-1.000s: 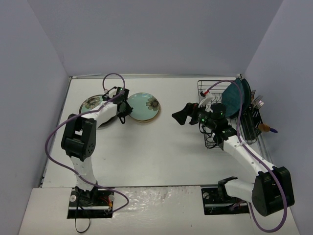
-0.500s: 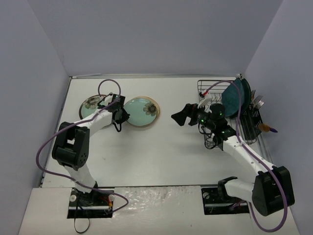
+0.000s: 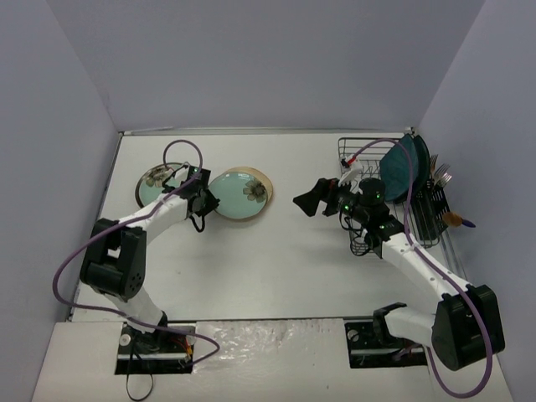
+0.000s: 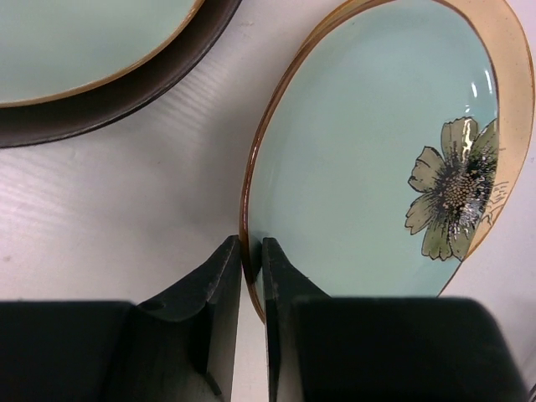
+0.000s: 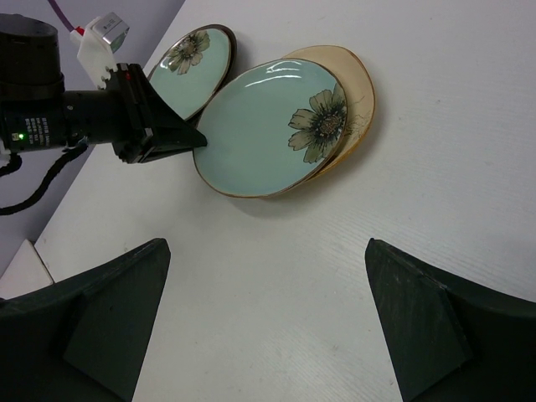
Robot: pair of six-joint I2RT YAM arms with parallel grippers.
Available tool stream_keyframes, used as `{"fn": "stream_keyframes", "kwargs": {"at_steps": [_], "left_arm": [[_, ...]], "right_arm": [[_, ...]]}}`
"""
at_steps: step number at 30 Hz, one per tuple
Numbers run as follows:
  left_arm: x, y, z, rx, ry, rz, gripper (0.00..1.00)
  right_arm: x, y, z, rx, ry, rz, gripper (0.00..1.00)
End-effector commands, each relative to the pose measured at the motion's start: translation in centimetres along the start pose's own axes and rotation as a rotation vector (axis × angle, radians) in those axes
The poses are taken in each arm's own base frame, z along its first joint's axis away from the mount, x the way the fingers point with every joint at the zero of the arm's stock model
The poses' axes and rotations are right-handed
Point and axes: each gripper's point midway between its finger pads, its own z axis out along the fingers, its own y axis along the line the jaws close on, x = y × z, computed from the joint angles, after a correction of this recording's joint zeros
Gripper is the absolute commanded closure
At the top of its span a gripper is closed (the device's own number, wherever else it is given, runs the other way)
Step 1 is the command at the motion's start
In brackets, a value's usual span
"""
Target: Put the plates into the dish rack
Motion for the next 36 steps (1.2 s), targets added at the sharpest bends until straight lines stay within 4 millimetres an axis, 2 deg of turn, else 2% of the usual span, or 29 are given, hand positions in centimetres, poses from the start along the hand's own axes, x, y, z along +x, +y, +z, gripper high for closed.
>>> {"fn": "stream_keyframes", "kwargs": {"at_steps": [1,8,19,30,36], "left_arm": [[-2.7,-1.3,-3.0,0.054,-0.076,-0.012,1.0],[-1.8,-0.4,-2.5,0.046,-0.054,-0.024,1.0],[-0.8,1.1,-1.7,0.037,-0.031,-0.057,0.87],[-1.2,0.5,-1.5,0.064,-0.035,-0.072,0.65],[-1.7,-0.4,-1.3,0.102,-0.048,-0.095,0.61]], "right_arm": [[-1.6,1.2,0.2,-0.044,-0.057,-0.051,0.0],[-1.5,1.2,0.1,-0.044,-0.054,-0.051,0.0],[-1.3,1.3,0.4,-0.05,-0.049,-0.045,0.0],[-0.8,1.2,0.5,-0.053,-0.033,-0.04,0.0],[-0.7,1.2,0.7,-0.054,-0.028,-0.041,0.0]]}}
